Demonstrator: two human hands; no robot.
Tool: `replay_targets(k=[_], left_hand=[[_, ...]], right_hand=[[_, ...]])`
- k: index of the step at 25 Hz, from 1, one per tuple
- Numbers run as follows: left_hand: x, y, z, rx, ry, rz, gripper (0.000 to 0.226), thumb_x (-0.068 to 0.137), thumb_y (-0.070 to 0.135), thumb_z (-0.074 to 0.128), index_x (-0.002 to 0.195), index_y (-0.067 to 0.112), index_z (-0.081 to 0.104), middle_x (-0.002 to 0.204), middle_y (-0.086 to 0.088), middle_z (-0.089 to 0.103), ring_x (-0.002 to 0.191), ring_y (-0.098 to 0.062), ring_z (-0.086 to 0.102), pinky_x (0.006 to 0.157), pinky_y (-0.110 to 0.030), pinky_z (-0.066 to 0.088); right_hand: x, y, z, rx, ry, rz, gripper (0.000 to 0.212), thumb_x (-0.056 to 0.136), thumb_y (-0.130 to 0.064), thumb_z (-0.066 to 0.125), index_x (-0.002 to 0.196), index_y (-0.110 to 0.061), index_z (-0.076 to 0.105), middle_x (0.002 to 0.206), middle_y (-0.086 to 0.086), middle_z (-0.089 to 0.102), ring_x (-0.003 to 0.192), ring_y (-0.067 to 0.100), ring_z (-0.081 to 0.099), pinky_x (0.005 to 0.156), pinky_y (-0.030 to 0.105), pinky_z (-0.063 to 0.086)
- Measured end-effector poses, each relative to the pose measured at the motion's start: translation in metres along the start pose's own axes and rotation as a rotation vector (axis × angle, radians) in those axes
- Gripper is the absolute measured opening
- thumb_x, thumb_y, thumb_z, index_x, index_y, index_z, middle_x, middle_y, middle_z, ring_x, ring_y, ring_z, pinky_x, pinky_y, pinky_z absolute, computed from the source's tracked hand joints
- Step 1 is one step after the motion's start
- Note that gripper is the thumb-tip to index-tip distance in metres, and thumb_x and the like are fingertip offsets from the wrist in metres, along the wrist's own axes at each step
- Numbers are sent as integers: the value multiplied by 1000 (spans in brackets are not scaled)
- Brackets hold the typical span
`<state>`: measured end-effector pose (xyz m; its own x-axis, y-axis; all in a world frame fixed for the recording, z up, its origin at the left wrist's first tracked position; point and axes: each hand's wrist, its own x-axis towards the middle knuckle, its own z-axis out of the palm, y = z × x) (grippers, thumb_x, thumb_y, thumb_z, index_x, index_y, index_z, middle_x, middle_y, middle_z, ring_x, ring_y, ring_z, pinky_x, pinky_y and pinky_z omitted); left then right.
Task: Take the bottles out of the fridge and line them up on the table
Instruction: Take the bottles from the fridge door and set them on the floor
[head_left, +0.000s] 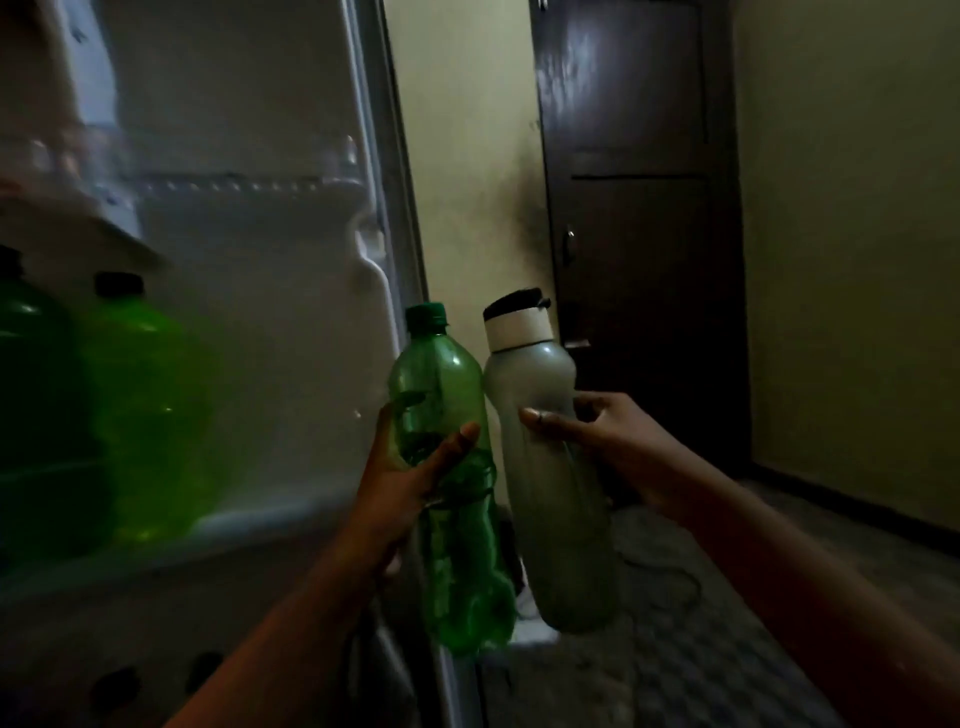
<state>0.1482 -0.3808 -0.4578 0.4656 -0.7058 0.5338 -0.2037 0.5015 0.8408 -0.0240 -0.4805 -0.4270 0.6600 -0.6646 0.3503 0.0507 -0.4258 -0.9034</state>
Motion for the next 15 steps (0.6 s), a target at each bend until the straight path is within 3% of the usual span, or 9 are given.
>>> replay_targets(k=[1,4,5,8,10,12,14,15], left_hand=[[-3,-20,5,-12,-12,-32,65,60,28,79,118,29,50,107,-5,67,88,-18,69,62,-31,57],[-20,-82,21,-25,-69,-124,75,55,19,83,122,27,50,107,-2,68,92,-17,69,70,-36,58],[-27,-103,28,-24,-77,-170,79,51,18,85,122,23,52,105,-2,69,90,-16,69,72,-35,59],[-50,-175,44,28,-110,-332,89,40,24,89,121,8,55,110,-11,69,98,-23,68,82,-40,57],[-69,-227,56,67,-91,-434,85,46,18,89,122,4,53,116,-13,65,104,-27,64,92,-45,52],[-87,-272,61,103,-47,-516,76,52,1,84,120,1,52,116,-16,63,105,-28,61,94,-47,49],[-112,-313,68,129,-17,-633,87,39,11,91,117,2,54,115,-18,64,103,-31,63,94,-52,49],[-126,-333,71,138,-14,-680,96,30,23,92,116,3,54,114,-18,65,102,-32,64,93,-54,50]], right_hand=[[-4,17,-5,-19,16,31,37,67,-41,72,99,-26,60,92,-8,66,84,4,64,65,18,56],[-18,78,-17,-79,59,112,68,54,-46,76,115,-19,59,108,1,68,95,11,66,82,30,57],[-24,101,-20,-88,66,148,67,57,-42,78,116,-17,59,110,0,67,96,10,65,82,26,56],[-41,173,-22,-98,88,252,50,70,-23,78,114,-11,60,96,-6,64,79,-4,59,58,4,48],[-55,229,-20,-121,129,312,42,70,-16,79,106,-13,59,87,-11,62,72,-6,56,55,1,44],[-69,280,-14,-135,140,359,49,66,-11,81,110,-10,58,100,-3,66,88,6,62,76,13,51],[-87,328,-11,-141,152,394,58,61,-4,83,114,-8,57,117,10,65,104,18,62,91,28,51],[-97,349,-10,-139,147,402,58,60,-2,83,112,-11,58,116,9,65,105,18,62,91,27,50]])
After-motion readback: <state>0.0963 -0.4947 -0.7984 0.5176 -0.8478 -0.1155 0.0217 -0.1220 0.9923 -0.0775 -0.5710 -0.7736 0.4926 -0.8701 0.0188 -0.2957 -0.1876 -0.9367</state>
